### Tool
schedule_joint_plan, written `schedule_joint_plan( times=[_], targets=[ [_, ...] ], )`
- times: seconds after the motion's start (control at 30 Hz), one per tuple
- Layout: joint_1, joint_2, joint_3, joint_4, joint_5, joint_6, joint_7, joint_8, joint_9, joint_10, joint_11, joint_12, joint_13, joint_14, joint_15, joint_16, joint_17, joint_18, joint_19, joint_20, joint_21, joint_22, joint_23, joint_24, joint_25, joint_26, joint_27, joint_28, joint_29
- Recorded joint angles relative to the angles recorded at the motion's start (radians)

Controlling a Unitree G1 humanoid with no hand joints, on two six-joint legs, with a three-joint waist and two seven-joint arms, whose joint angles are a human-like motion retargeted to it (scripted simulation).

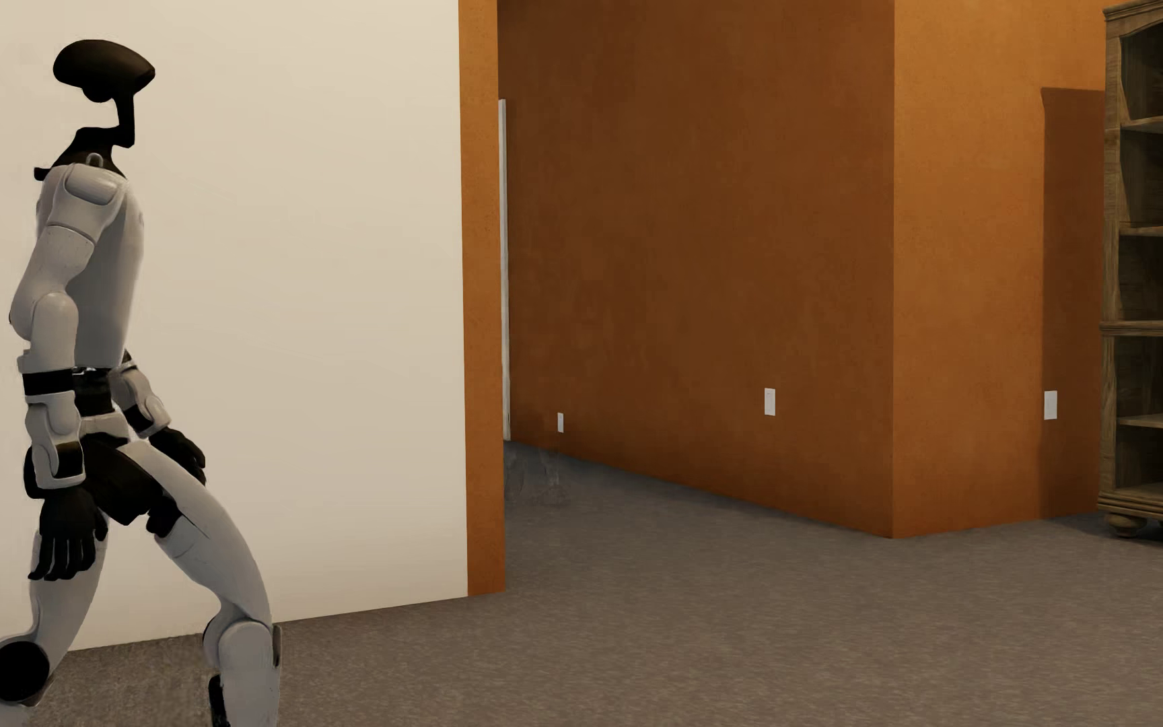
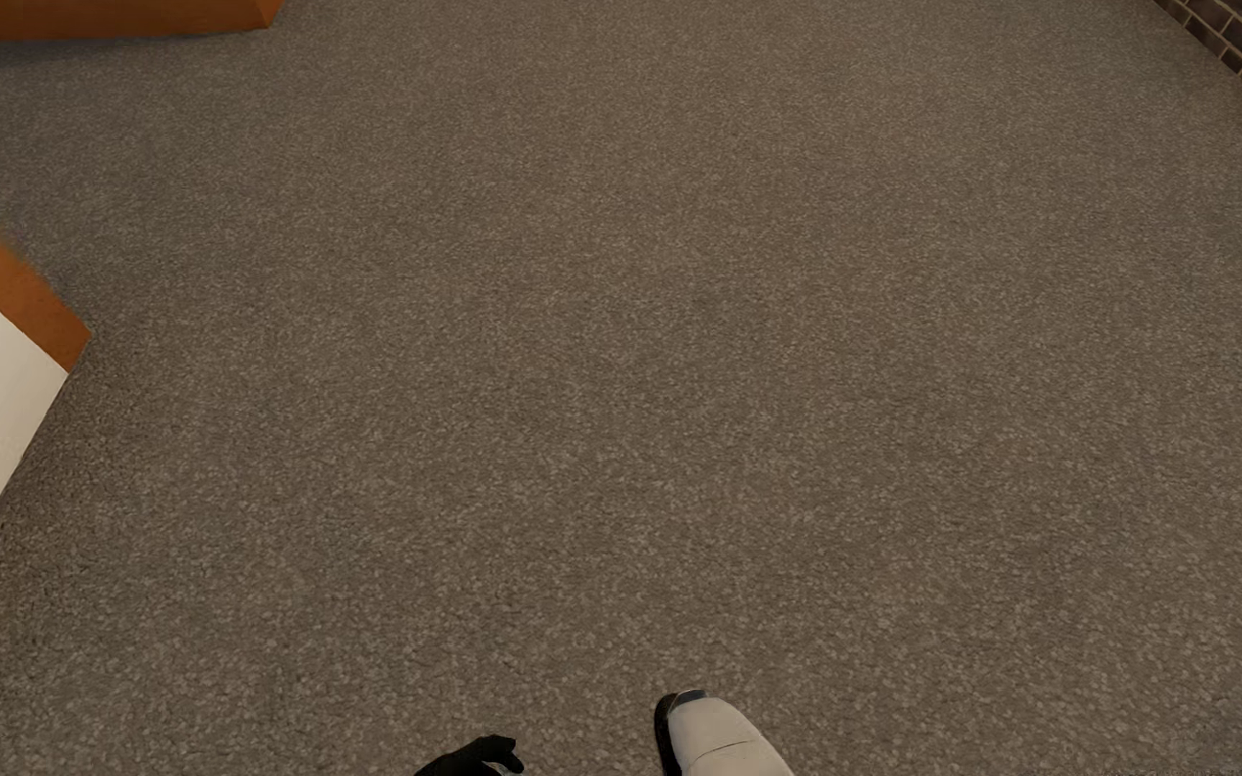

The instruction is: Walk around the corner

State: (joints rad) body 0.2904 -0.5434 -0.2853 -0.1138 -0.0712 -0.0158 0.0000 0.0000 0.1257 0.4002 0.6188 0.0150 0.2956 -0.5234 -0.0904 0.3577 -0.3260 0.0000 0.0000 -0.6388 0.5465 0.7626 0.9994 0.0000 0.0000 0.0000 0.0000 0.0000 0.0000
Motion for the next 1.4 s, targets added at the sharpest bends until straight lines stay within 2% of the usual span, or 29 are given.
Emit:
schedule_joint_plan(
  times=[0.1,0.13,0.2,0.23,0.3,0.33,0.37,0.47,0.5,0.57,0.6,0.67,0.7,0.73,0.77,0.8,0.83,0.87,0.9,0.97,1.07,1.1,1.13,1.17,1.2,1.23,1.27,1.33,1.4],
  targets=[
    [0.075,-0.051,-0.061,0.039,0.000,0.014,0.000,0.000,0.001,0.024,0.138,0.008,0.008,0.066,-0.011,0.004,-0.011,0.000,0.000,-0.043,0.015,0.031,0.006,0.000,0.000,0.000,0.000,0.000,0.000],
    [0.070,-0.057,-0.074,0.072,0.018,0.040,0.000,0.000,-0.003,0.070,0.203,0.026,-0.003,0.157,-0.036,-0.015,-0.013,0.000,0.000,-0.043,0.041,0.070,0.025,0.000,0.000,0.000,0.000,0.000,0.000],
    [0.010,0.019,-0.053,0.097,0.046,0.038,0.000,0.000,-0.017,0.300,0.268,0.109,-0.009,0.455,-0.122,-0.025,-0.008,0.000,0.000,-0.037,0.005,0.076,0.024,0.000,0.000,0.000,0.000,0.000,0.000],
    [-0.068,0.074,0.003,0.101,0.076,0.038,0.000,0.000,-0.006,0.480,0.261,0.122,-0.022,0.581,-0.157,-0.017,-0.002,0.000,0.000,-0.080,-0.017,0.085,0.019,0.000,0.000,0.000,0.000,0.000,0.000],
    [-0.301,0.206,0.071,0.097,0.096,0.021,0.000,0.000,0.001,0.873,0.215,0.157,-0.050,0.577,-0.220,-0.006,0.004,0.000,0.000,-0.113,-0.022,0.102,-0.040,0.000,0.000,0.000,0.000,0.000,0.000],
    [-0.404,0.288,0.153,0.069,0.095,-0.001,0.000,0.000,0.013,0.942,0.162,0.181,-0.066,0.574,-0.222,-0.014,0.008,0.000,0.000,-0.062,-0.041,0.111,-0.083,0.000,0.000,0.000,0.000,0.000,0.000],
    [-0.506,0.367,0.217,0.056,0.094,-0.017,0.000,0.000,0.012,0.915,0.103,0.213,-0.085,0.579,-0.228,-0.003,0.002,0.000,0.000,-0.041,-0.033,0.092,-0.127,0.000,0.000,0.000,0.000,0.000,0.000],
    [-0.662,0.643,0.370,0.025,0.061,-0.056,0.000,0.000,0.022,0.411,-0.066,0.259,-0.112,0.796,-0.265,0.019,-0.018,0.000,0.000,-0.089,-0.084,0.118,-0.238,0.000,0.000,0.000,0.000,0.000,0.000],
    [-0.697,0.706,0.406,0.028,0.057,-0.057,0.000,0.000,0.014,0.232,-0.100,0.279,-0.132,0.731,-0.304,0.024,-0.030,0.000,0.000,-0.084,-0.087,0.109,-0.266,0.000,0.000,0.000,0.000,0.000,0.000],
    [-0.734,0.818,0.427,0.026,0.060,-0.061,0.000,0.000,-0.008,0.043,-0.124,0.299,-0.178,0.276,-0.385,0.020,-0.046,0.000,0.000,-0.091,-0.095,0.140,-0.282,0.000,0.000,0.000,0.000,0.000,0.000],
    [-0.757,0.844,0.458,0.037,0.057,-0.063,0.000,0.000,-0.011,0.056,-0.109,0.304,-0.186,0.225,-0.400,0.020,-0.040,0.000,0.000,-0.111,-0.120,0.147,-0.271,0.000,0.000,0.000,0.000,0.000,0.000],
    [-0.820,0.885,0.487,0.007,0.024,-0.096,0.000,0.000,-0.009,0.157,-0.030,0.313,-0.178,0.643,-0.293,0.015,-0.019,0.000,0.000,-0.128,-0.147,0.160,-0.227,0.000,0.000,0.000,0.000,0.000,0.000],
    [-0.821,0.878,0.495,-0.020,-0.010,-0.127,0.000,0.000,-0.003,0.244,0.072,0.306,-0.151,0.755,-0.142,0.013,0.003,0.000,0.000,-0.142,-0.158,0.176,-0.193,0.000,0.000,0.000,0.000,0.000,0.000],
    [-0.769,0.842,0.471,-0.051,-0.033,-0.142,0.000,0.000,-0.005,0.282,0.238,0.305,-0.119,0.753,0.061,0.015,0.018,0.000,0.000,-0.147,-0.139,0.187,-0.156,0.000,0.000,0.000,0.000,0.000,0.000],
    [-0.724,0.742,0.440,-0.082,-0.045,-0.141,0.000,0.000,-0.014,0.307,0.445,0.305,-0.088,0.735,0.188,0.006,0.025,0.000,0.000,-0.115,-0.124,0.191,-0.141,0.000,0.000,0.000,0.000,0.000,0.000],
    [-0.643,0.650,0.406,-0.106,-0.067,-0.149,0.000,0.000,-0.001,0.297,0.646,0.291,-0.070,0.684,0.112,0.014,0.024,0.000,0.000,-0.118,-0.078,0.163,-0.127,0.000,0.000,0.000,0.000,0.000,0.000],
    [-0.543,0.560,0.354,-0.104,-0.074,-0.140,0.000,0.000,0.010,0.265,0.761,0.270,-0.050,0.610,-0.054,0.016,0.023,0.000,0.000,-0.109,-0.057,0.147,-0.123,0.000,0.000,0.000,0.000,0.000,0.000],
    [-0.447,0.468,0.291,-0.087,-0.060,-0.109,0.000,0.000,0.013,0.225,0.795,0.238,-0.034,0.542,-0.166,0.019,0.015,0.000,0.000,-0.122,-0.041,0.127,-0.106,0.000,0.000,0.000,0.000,0.000,0.000],
    [-0.375,0.377,0.225,-0.073,-0.056,-0.082,0.000,0.000,0.000,0.189,0.741,0.201,-0.011,0.469,-0.217,0.018,0.014,0.000,0.000,-0.114,-0.060,0.114,-0.088,0.000,0.000,0.000,0.000,0.000,0.000],
    [-0.184,0.279,0.126,-0.037,-0.060,-0.045,0.000,0.000,0.004,0.083,0.458,0.135,0.028,0.313,-0.203,0.053,-0.004,0.000,0.000,-0.116,-0.053,0.036,-0.074,0.000,0.000,0.000,0.000,0.000,0.000],
    [-0.011,0.200,0.051,-0.012,-0.072,-0.024,0.000,0.000,-0.034,0.021,-0.037,0.033,0.053,0.115,0.017,0.068,-0.021,0.000,0.000,-0.017,-0.036,0.010,-0.039,0.000,0.000,0.000,0.000,0.000,0.000],
    [0.021,0.159,0.052,-0.013,-0.074,-0.015,0.000,0.000,-0.049,0.022,-0.451,0.012,0.054,0.102,0.110,0.067,-0.023,0.000,0.000,0.026,-0.040,0.007,-0.025,0.000,0.000,0.000,0.000,0.000,0.000],
    [0.049,0.119,0.025,0.008,-0.074,-0.008,0.000,0.000,-0.050,0.044,-0.115,0.002,0.053,0.127,0.030,0.083,-0.027,0.000,0.000,0.033,-0.024,-0.019,-0.026,0.000,0.000,0.000,0.000,0.000,0.000],
    [0.092,0.100,-0.003,0.038,-0.045,0.008,0.000,0.000,-0.038,0.086,-0.022,0.023,0.046,0.187,0.040,0.084,-0.030,0.000,0.000,0.088,-0.006,-0.046,-0.012,0.000,0.000,0.000,0.000,0.000,0.000],
    [0.079,0.080,-0.022,0.067,-0.023,0.027,0.000,0.000,-0.054,0.190,0.067,0.044,0.046,0.315,0.090,0.065,-0.029,0.000,0.000,0.116,-0.001,-0.030,0.007,0.000,0.000,0.000,0.000,0.000,0.000],
    [0.042,0.110,-0.027,0.112,0.027,0.060,0.000,0.000,-0.048,0.371,0.149,0.076,0.043,0.519,0.055,0.033,-0.027,0.000,0.000,0.126,-0.003,0.002,0.032,0.000,0.000,0.000,0.000,0.000,0.000],
    [-0.075,0.147,-0.003,0.107,0.061,0.056,0.000,0.000,-0.048,0.628,0.162,0.104,0.029,0.681,0.001,0.022,-0.020,0.000,0.000,0.111,-0.021,0.017,0.040,0.000,0.000,0.000,0.000,0.000,0.000],
    [-0.313,0.314,0.057,0.121,0.091,0.048,0.000,0.000,-0.009,1.028,0.115,0.117,0.009,0.621,-0.072,0.008,-0.015,0.000,0.000,0.012,-0.041,0.056,-0.014,0.000,0.000,0.000,0.000,0.000,0.000],
    [-0.506,0.463,0.188,0.086,0.064,-0.009,0.000,0.000,0.002,0.931,0.034,0.189,-0.020,0.642,-0.096,0.011,-0.016,0.000,0.000,-0.012,-0.035,0.024,-0.099,0.000,0.000,0.000,0.000,0.000,0.000]
  ],
)
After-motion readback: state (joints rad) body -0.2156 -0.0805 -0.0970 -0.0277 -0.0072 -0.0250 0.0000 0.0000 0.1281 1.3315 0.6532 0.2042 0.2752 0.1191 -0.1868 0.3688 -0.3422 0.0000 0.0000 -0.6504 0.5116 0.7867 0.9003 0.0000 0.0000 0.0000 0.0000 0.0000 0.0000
